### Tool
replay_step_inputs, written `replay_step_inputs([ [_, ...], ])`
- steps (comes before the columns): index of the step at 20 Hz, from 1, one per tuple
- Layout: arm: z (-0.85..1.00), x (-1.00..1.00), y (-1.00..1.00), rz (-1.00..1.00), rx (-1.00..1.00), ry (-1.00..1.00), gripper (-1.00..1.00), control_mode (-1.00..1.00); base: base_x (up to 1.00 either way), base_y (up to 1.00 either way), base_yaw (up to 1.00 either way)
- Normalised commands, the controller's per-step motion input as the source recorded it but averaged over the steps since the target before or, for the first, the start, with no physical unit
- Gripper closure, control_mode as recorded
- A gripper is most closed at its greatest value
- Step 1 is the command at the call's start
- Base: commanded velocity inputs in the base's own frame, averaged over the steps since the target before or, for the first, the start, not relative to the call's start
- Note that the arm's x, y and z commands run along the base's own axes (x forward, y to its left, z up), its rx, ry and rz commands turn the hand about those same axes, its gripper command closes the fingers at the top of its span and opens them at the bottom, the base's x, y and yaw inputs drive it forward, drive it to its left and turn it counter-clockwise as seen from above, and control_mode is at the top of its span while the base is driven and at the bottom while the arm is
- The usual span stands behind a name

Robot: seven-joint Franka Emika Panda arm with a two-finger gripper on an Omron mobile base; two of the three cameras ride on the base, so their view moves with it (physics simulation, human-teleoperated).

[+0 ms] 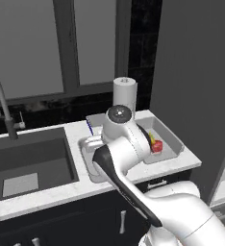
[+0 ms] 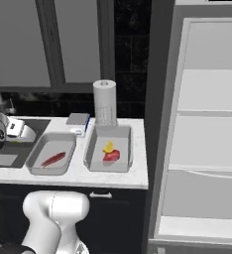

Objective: Place one lemon wedge and one steak in each tupperware on the nearby counter, to pack two identical lunches.

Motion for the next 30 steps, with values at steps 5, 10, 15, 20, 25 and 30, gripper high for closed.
replay_step_inputs([
  [5, -0.60, 0.45, 0.00, -0.03, 0.04, 0.10, 1.00, -1.00, 0.40, 0.03, -0.01],
  [10, -1.00, 0.54, 0.00, -0.04, 0.17, 0.09, 1.00, -1.00, 0.00, 0.00, 0.00],
  [15, -0.94, 0.54, 0.00, 0.00, 0.02, -0.05, 1.00, -1.00, 0.00, 0.00, 0.00],
  [20, -0.63, 0.88, 0.00, 0.00, 0.00, -0.07, -1.00, -1.00, 0.00, 0.00, 0.00],
  [25, 0.21, 0.38, 0.04, -0.11, 0.02, 0.13, -1.00, -1.00, 0.00, 0.00, 0.00],
  [30, 0.69, 0.29, 0.20, -0.15, 0.03, 0.20, -1.00, -1.00, 0.00, 0.00, 0.00],
])
